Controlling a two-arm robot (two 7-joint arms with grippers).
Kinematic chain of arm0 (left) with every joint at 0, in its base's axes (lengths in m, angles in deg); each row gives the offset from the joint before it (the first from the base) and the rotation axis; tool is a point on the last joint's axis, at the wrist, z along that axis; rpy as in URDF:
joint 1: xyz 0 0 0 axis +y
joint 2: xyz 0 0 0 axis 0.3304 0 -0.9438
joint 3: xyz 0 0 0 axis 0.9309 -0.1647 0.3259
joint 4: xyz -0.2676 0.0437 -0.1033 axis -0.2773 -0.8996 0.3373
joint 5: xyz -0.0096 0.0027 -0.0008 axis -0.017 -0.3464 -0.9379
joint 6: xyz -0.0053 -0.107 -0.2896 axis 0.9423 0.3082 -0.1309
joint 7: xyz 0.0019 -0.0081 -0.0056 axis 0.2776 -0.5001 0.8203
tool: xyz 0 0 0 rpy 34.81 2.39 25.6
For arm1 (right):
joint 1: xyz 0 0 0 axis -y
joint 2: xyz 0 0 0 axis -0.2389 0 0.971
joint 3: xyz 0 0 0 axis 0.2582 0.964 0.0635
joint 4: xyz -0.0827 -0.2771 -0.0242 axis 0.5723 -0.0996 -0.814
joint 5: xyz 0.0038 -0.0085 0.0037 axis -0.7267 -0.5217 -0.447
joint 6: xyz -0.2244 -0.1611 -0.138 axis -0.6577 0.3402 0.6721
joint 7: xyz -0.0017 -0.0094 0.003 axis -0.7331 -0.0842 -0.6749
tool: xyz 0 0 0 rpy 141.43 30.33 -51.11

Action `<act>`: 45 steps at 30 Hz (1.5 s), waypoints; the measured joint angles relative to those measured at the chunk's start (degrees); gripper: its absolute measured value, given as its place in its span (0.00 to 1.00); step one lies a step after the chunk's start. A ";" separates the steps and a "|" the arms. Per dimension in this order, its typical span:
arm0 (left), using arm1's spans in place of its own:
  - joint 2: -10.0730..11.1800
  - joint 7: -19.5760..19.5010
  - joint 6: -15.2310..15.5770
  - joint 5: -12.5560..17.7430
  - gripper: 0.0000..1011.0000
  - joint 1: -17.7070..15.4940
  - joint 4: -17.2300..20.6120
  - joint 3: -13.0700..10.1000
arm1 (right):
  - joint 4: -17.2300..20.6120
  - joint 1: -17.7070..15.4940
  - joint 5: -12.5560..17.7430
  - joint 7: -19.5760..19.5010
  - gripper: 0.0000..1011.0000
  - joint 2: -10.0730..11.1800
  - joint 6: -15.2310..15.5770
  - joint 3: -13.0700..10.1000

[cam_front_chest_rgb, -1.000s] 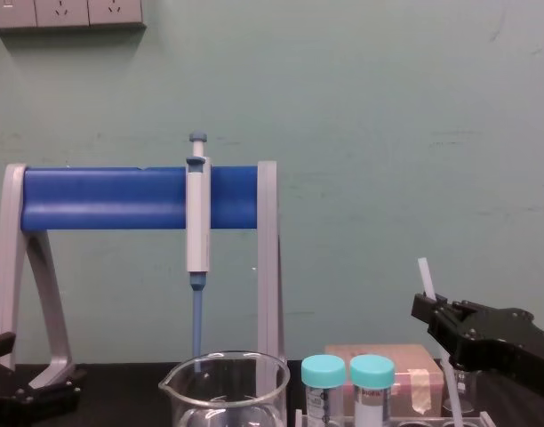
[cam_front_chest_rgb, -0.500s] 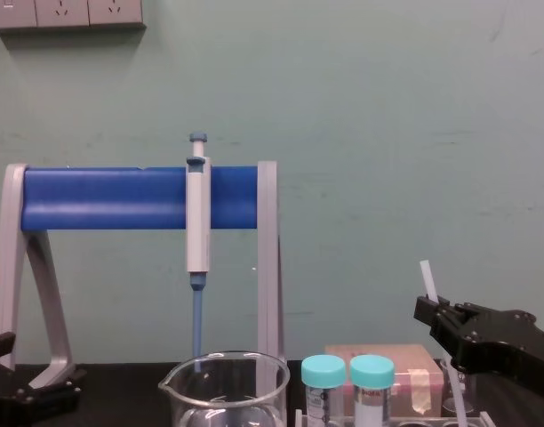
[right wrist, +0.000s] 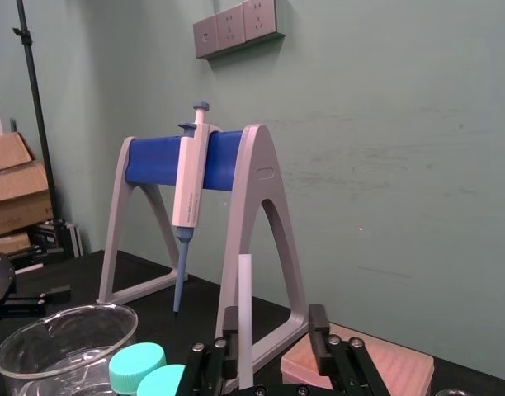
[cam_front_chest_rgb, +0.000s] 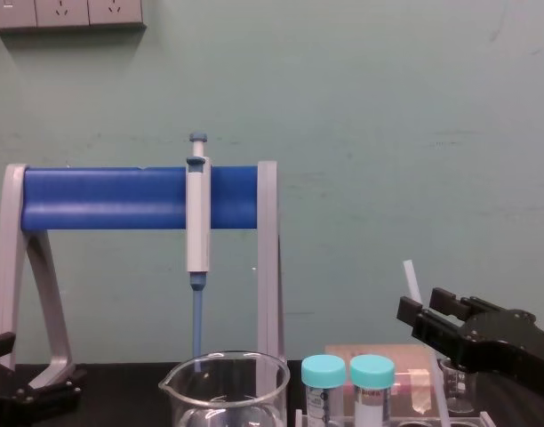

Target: Pick up the stirring rod with one hand, then place it down.

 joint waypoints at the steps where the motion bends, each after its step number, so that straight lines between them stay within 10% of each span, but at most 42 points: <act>1: 0.00 0.00 0.00 0.00 0.99 0.00 0.00 0.00 | 0.00 0.00 0.00 0.01 0.52 0.00 0.00 0.00; 18: 0.00 0.00 0.00 0.00 0.99 0.00 0.00 0.00 | 0.00 0.00 0.07 0.13 0.99 0.00 -0.01 0.00; 25: 0.00 0.00 0.00 0.00 0.99 0.00 0.00 0.00 | 0.49 -0.09 -0.47 -1.05 0.99 -0.19 -0.02 -0.35; 34: 0.00 0.00 0.00 0.00 0.99 0.00 0.00 0.00 | 3.71 -2.40 -6.00 -12.92 0.99 -2.45 0.40 -3.97; 45: 0.00 0.00 0.00 0.00 0.99 0.00 0.00 0.00 | 2.80 -3.44 -11.04 -21.34 0.99 -3.78 8.82 -5.97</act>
